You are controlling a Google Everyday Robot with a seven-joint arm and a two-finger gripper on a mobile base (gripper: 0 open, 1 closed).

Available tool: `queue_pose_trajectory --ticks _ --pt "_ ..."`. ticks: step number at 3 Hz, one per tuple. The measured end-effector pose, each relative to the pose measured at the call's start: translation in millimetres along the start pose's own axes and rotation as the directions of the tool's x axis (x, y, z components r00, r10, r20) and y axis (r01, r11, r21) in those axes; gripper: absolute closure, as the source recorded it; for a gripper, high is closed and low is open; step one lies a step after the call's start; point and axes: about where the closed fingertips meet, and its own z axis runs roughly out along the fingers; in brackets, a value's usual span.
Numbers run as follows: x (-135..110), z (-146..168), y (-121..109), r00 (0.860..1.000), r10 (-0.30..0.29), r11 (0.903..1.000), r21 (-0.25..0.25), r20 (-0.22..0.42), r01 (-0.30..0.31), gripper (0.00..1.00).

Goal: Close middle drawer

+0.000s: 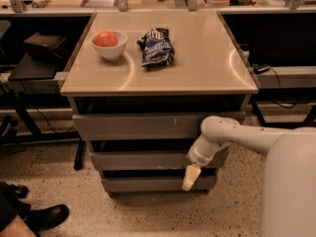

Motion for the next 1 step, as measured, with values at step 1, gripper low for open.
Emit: queue_pose_trajectory --ticks 1 --pt "0.0 0.0 0.0 1.000 0.000 1.0000 0.000 0.000 0.000 0.00"
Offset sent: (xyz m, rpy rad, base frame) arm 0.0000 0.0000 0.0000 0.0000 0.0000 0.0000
